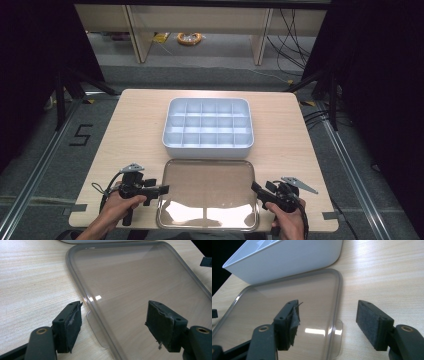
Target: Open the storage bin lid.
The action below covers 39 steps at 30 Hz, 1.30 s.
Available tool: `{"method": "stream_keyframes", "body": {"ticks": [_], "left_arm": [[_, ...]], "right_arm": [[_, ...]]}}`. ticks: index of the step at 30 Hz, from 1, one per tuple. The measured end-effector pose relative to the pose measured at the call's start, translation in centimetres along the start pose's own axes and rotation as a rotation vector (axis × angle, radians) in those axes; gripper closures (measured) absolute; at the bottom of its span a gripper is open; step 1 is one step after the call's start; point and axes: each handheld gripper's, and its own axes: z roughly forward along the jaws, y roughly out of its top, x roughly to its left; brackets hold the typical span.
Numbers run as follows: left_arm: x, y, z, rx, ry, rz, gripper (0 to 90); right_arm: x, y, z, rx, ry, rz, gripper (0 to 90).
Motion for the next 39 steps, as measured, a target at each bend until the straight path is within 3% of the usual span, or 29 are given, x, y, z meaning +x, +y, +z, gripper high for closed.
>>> {"method": "stream_keyframes", "body": {"ticks": [3,5,6,7,8,9,10,11,15,16,17,18,19,20,23,24,26,27,29,30,31,32,33,34,35,36,37,39], "left_arm": [[-0.1,0.0,0.0,0.003,-0.003,0.012,27.4],[-0.3,-0.1,-0.1,-0.003,-0.013,0.02,27.1],[-0.4,-0.1,-0.1,-0.009,-0.02,0.021,26.8],[-0.5,-0.1,-0.1,-0.014,-0.026,0.022,26.1],[-0.5,-0.1,-0.2,-0.008,-0.028,0.038,25.1],[-0.7,-0.1,-0.2,-0.012,-0.029,0.045,24.1],[-0.8,-0.2,-0.2,-0.017,-0.037,0.047,23.3],[-0.9,-0.2,-0.3,-0.019,-0.044,0.047,22.3],[-1.2,-0.3,-0.6,-0.037,-0.068,0.066,18.9],[-1.3,-0.4,-0.8,-0.04,-0.073,0.082,17.7],[-1.3,-0.4,-0.8,-0.04,-0.073,0.082,17.1],[-1.5,-0.5,-0.8,-0.041,-0.071,0.081,16.0],[-1.5,-0.5,-0.8,-0.041,-0.071,0.081,14.5],[-1.6,-0.6,-0.8,-0.052,-0.065,0.09,14.9],[-1.7,-0.7,-1.0,-0.045,-0.078,0.097,14.8],[-1.8,-0.8,-1.1,-0.044,-0.082,0.103,14.8],[-1.9,-0.9,-1.2,-0.05,-0.079,0.1,14.8],[-1.8,-0.9,-1.2,-0.048,-0.086,0.105,14.8],[-2.0,-1.0,-1.3,-0.054,-0.087,0.107,14.8],[-2.0,-1.1,-1.4,-0.058,-0.103,0.116,14.8],[-2.1,-1.1,-1.4,-0.062,-0.107,0.116,14.8],[-2.1,-1.2,-1.5,-0.06,-0.106,0.12,14.8],[-2.2,-1.3,-1.6,-0.061,-0.089,0.114,14.8],[-2.2,-1.4,-1.7,-0.065,-0.091,0.115,14.9],[-2.3,-1.5,-1.8,-0.064,-0.09,0.116,14.9],[-2.6,-1.7,-2.0,-0.048,-0.067,0.077,14.9],[-2.4,-1.7,-2.0,-0.058,-0.08,0.113,14.9],[-2.6,-2.0,-2.2,-0.07,-0.084,0.104,14.9]], "right_arm": [[0.2,0.1,-0.3,-0.014,0.017,0.016,34.6],[0.3,0.2,-0.3,-0.022,0.004,0.005,34.1],[0.5,0.1,-0.4,-0.02,0.011,0.037,33.5],[0.4,0.1,-0.3,-0.032,0.006,0.013,33.3],[0.8,0.1,-0.5,-0.014,0.009,0.056,33.3],[0.4,0.2,-0.5,-0.025,0.008,-0.011,33.1],[0.6,0.2,-0.5,-0.038,0.011,0.006,33.0],[0.6,0.2,-0.7,-0.03,0.034,-0.01,32.8],[0.9,0.3,-0.9,-0.061,0.03,-0.034,31.1],[0.9,0.4,-1.0,-0.067,0.011,-0.065,30.4],[0.9,0.4,-1.0,-0.067,0.011,-0.065,30.4],[1.4,0.3,-1.2,-0.043,0.048,-0.009,29.7],[1.4,0.3,-1.2,-0.043,0.048,-0.009,29.7],[1.1,0.3,-0.9,-0.065,0.026,-0.084,29.2],[1.6,0.2,-1.1,-0.047,0.03,-0.081,29.1],[1.5,0.2,-1.1,-0.044,0.03,-0.104,29.0],[1.7,0.1,-1.0,-0.046,0.03,-0.088,29.1],[1.5,0.2,-1.1,-0.042,0.041,-0.125,29.1],[2.1,0.0,-1.3,-0.029,0.047,-0.081,29.1],[1.8,0.1,-1.2,-0.042,0.037,-0.147,29.2],[2.3,-0.1,-1.4,-0.022,0.036,-0.097,29.7],[2.4,-0.2,-1.5,-0.027,0.052,-0.14,30.1],[2.4,-0.2,-1.5,-0.027,0.052,-0.14,30.1],[2.5,-0.3,-1.6,-0.034,0.05,-0.189,30.0],[2.5,-0.3,-1.6,-0.034,0.05,-0.189,30.0],[2.6,-0.4,-1.7,-0.031,0.052,-0.195,30.1],[2.7,-0.5,-1.7,-0.035,0.057,-0.214,30.2],[3.0,-0.8,-2.0,-0.028,0.064,-0.234,30.1]]}}
